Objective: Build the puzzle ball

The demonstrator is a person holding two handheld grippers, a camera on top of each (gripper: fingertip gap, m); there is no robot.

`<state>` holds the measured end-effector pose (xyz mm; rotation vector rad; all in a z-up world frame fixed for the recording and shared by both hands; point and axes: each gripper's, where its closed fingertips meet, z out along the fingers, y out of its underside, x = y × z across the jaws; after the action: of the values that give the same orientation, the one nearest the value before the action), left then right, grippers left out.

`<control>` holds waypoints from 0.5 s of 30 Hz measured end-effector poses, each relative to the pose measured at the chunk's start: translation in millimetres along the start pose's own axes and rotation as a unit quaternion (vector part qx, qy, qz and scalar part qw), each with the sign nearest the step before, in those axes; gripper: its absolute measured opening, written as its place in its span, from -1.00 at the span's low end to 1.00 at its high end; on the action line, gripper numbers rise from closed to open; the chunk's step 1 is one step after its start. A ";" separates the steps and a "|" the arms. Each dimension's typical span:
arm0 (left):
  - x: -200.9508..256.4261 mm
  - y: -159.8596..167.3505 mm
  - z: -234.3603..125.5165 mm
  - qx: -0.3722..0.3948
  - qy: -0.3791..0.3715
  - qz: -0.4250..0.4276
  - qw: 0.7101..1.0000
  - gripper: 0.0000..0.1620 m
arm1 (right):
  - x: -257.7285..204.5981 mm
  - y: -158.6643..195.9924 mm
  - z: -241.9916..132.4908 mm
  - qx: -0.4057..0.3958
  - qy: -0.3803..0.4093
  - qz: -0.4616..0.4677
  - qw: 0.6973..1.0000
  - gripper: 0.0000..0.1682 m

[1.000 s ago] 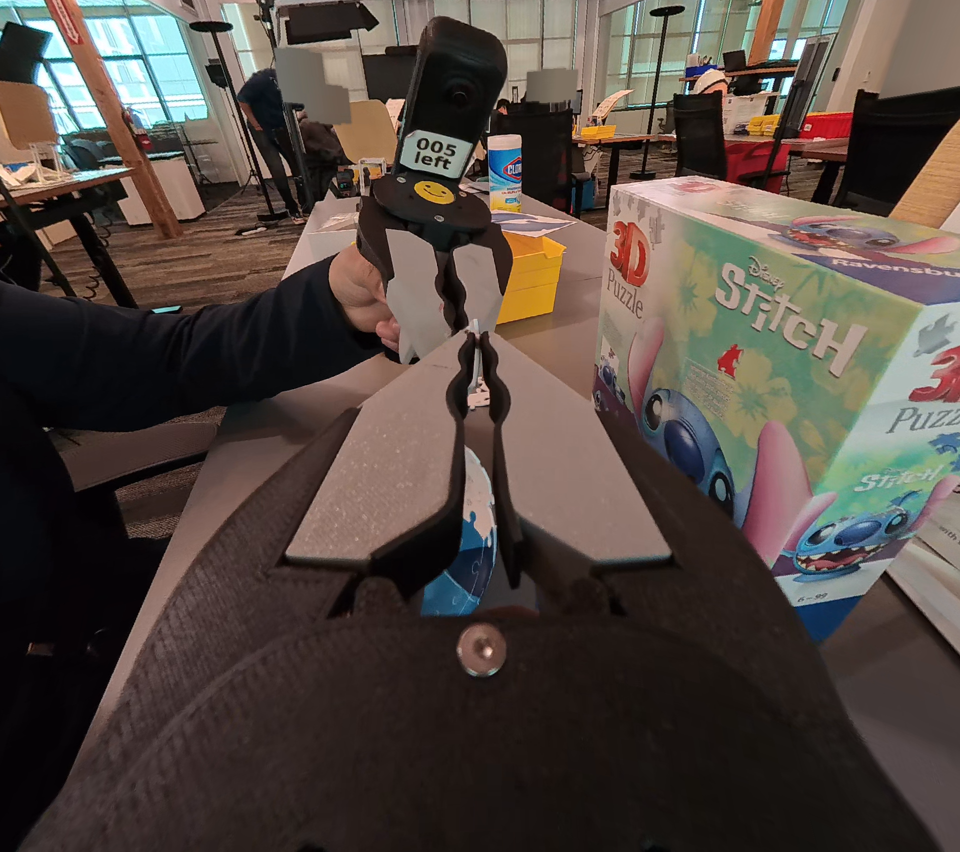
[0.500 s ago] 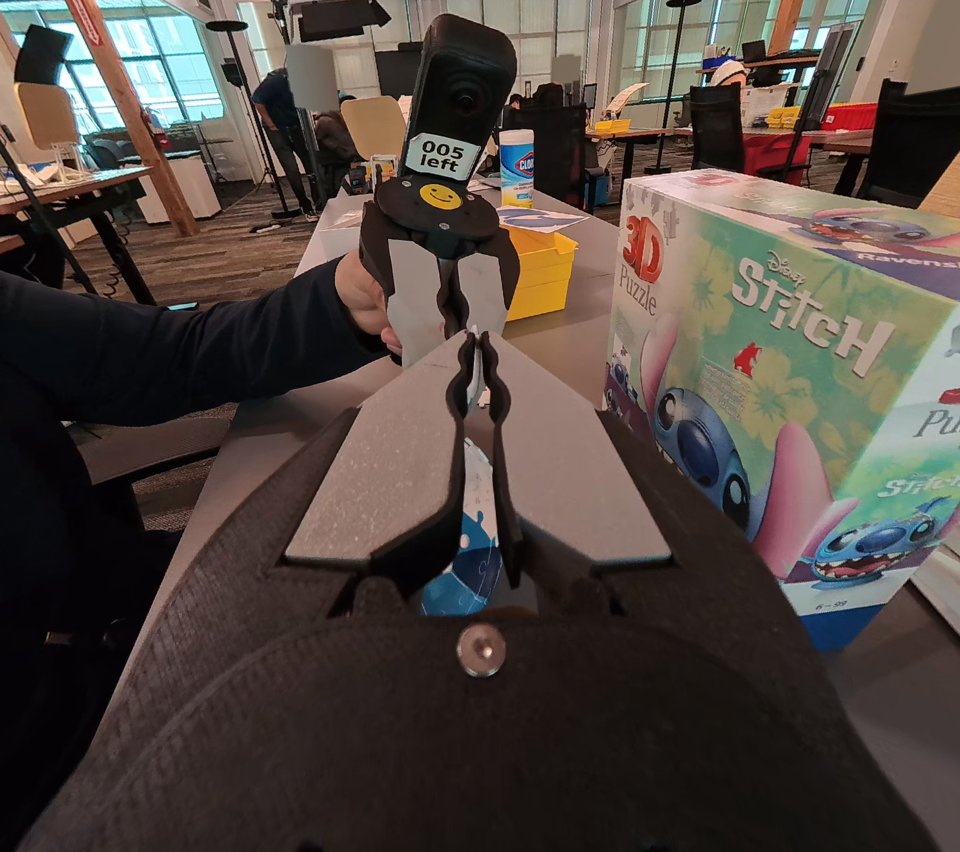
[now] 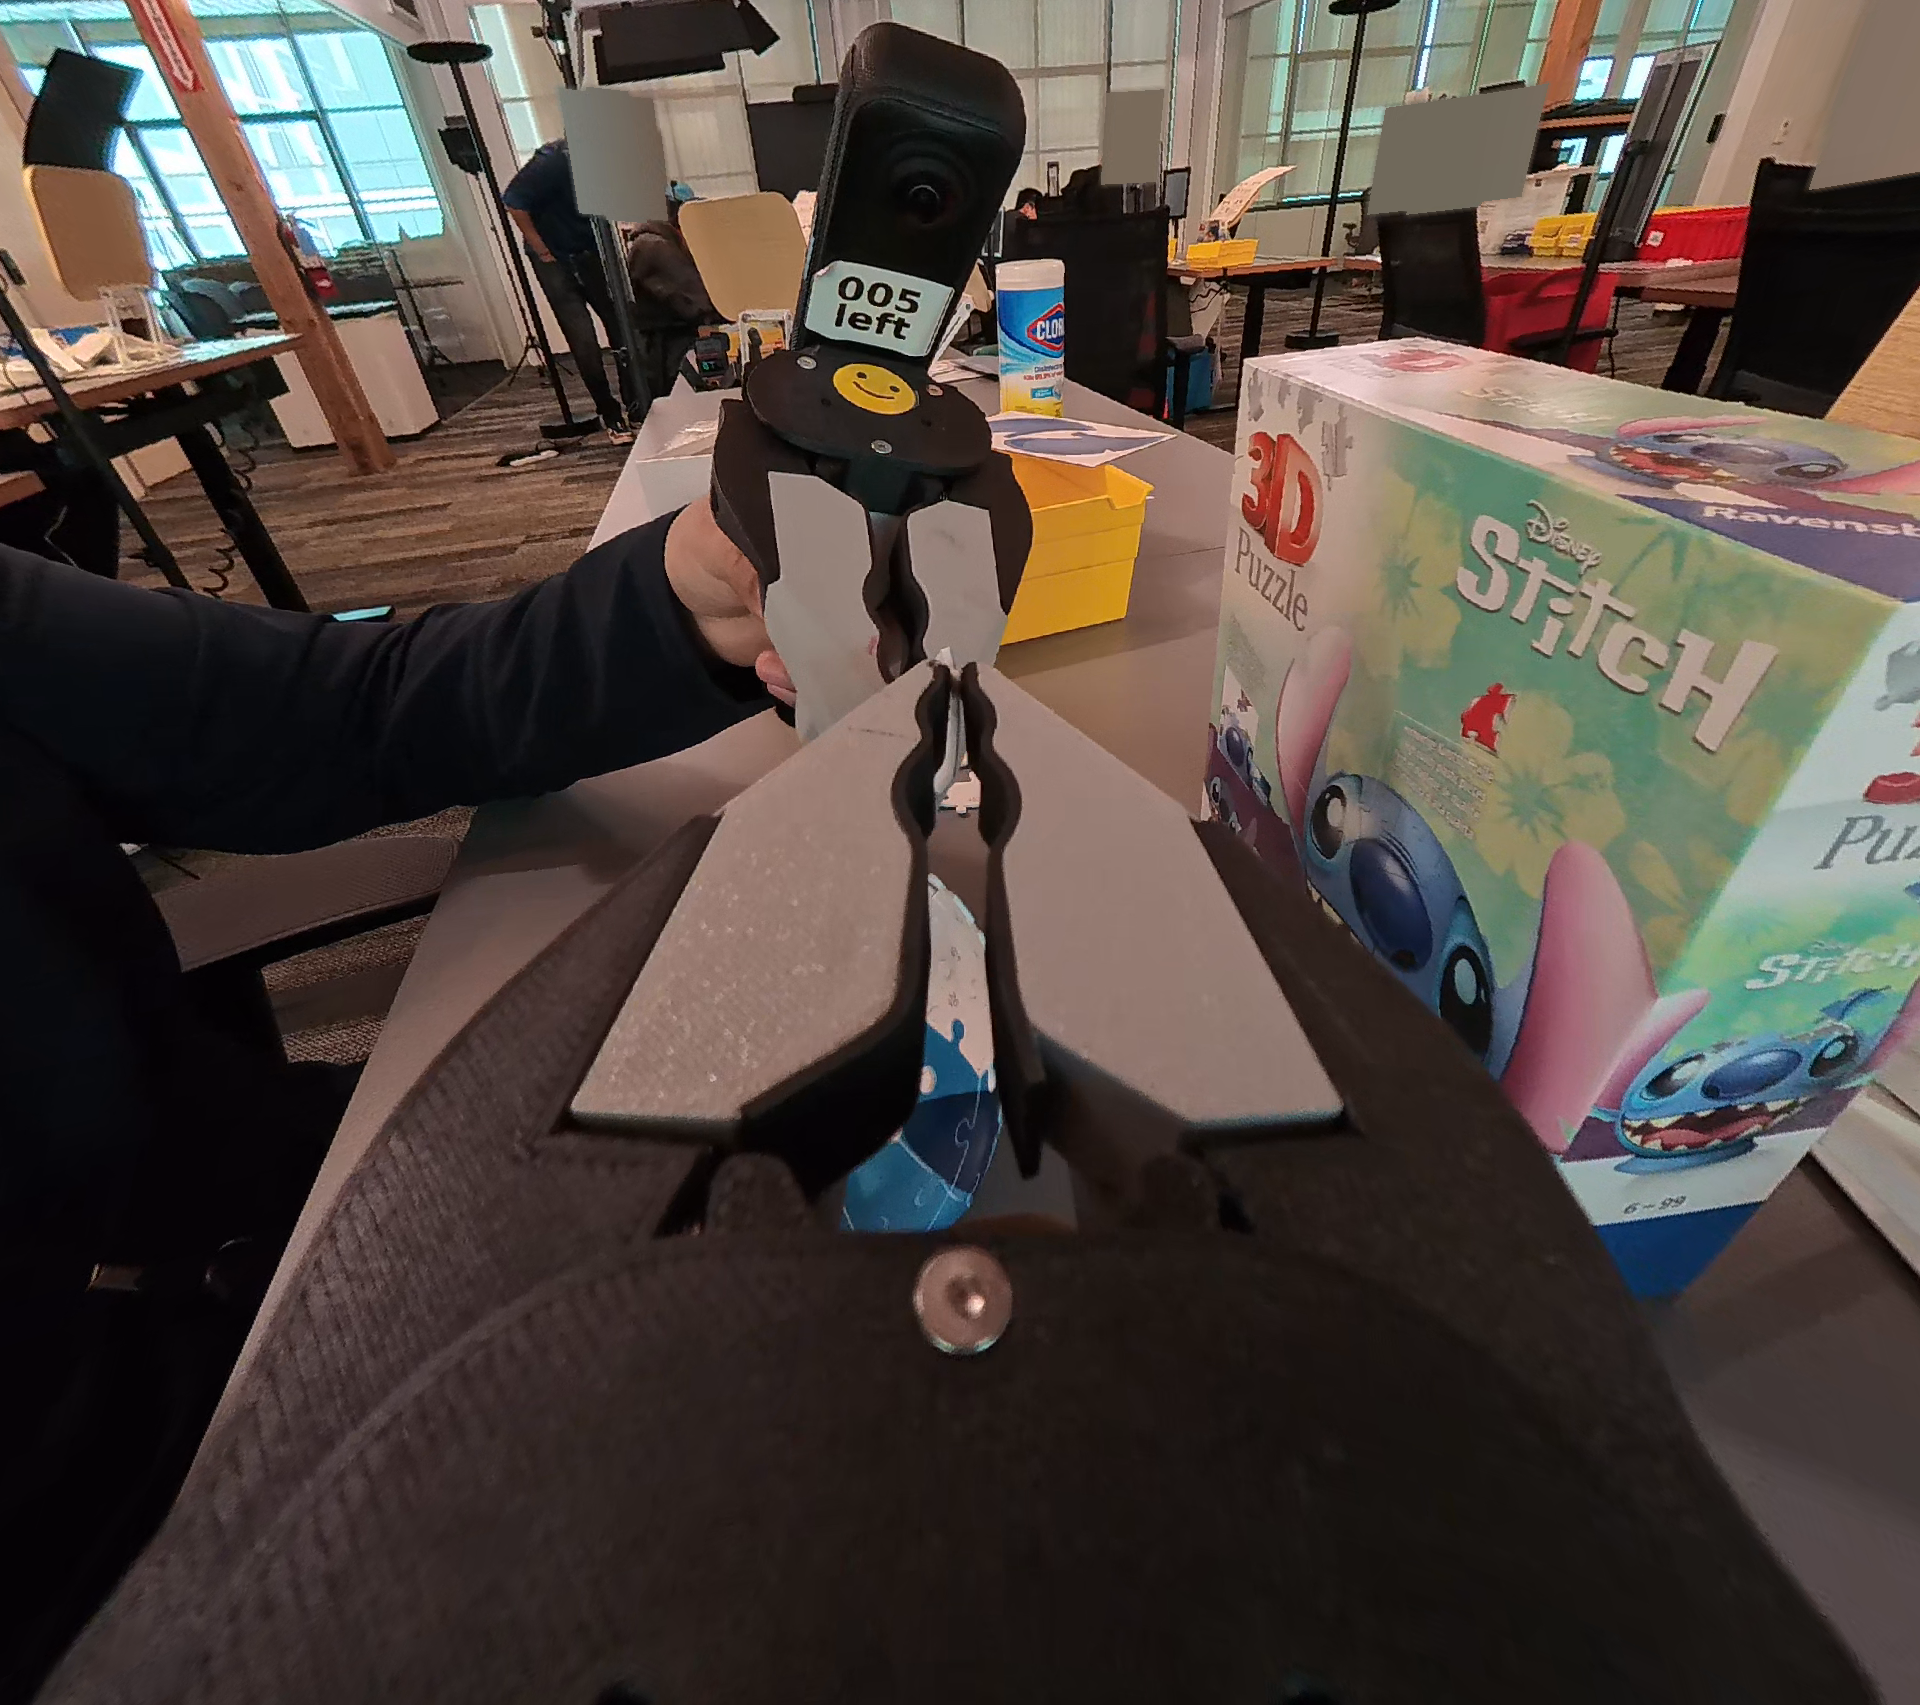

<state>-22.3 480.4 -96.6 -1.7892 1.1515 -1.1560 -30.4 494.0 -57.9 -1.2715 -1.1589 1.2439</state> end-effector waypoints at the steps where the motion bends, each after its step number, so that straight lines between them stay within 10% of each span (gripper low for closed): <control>1: 0.1 0.0 -0.1 0.000 0.000 0.000 1.000 -0.99 | 0.2 0.1 0.1 0.000 0.000 0.000 1.000 -1.00; 15: -2.1 -0.7 -1.3 0.003 -0.003 -0.004 1.000 -1.00 | 0.8 -0.1 -0.6 0.000 0.002 0.002 1.000 -1.00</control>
<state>-23.8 482.4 -96.2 -1.7941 1.1373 -1.1564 -29.9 494.8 -57.8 -1.2755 -1.1541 1.2437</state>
